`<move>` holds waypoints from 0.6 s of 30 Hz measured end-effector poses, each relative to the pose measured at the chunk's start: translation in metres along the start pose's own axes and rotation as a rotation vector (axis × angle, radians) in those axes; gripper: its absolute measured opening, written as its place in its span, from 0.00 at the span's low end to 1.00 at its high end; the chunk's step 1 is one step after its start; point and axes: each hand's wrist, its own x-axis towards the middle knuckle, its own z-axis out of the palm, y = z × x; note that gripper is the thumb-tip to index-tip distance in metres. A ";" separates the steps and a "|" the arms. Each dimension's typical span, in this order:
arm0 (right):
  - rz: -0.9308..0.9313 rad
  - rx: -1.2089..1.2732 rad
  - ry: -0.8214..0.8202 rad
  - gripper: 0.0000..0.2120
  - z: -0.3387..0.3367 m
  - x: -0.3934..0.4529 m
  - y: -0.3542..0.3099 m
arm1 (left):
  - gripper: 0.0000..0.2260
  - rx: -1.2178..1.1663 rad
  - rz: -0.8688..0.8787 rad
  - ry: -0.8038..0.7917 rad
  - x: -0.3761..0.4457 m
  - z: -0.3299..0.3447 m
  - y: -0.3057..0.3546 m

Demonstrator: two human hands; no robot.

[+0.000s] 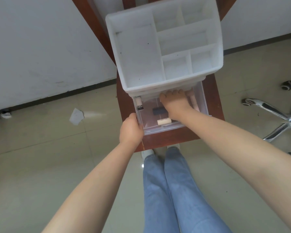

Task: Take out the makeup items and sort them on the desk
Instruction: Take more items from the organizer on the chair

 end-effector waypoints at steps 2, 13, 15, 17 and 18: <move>-0.023 0.003 0.017 0.22 0.000 -0.005 0.007 | 0.09 0.003 -0.009 -0.006 -0.001 -0.001 0.001; -0.133 0.094 -0.053 0.14 -0.004 -0.018 0.019 | 0.07 0.031 -0.014 -0.014 0.001 -0.003 0.005; -0.101 0.212 -0.119 0.13 -0.007 -0.019 0.018 | 0.09 0.041 -0.024 -0.023 0.001 -0.003 0.007; -0.055 0.328 -0.158 0.11 -0.016 -0.023 0.021 | 0.12 0.072 -0.036 0.018 -0.005 -0.004 0.010; -0.020 0.388 -0.148 0.11 -0.018 -0.030 0.026 | 0.14 0.118 0.009 0.072 -0.008 -0.005 0.012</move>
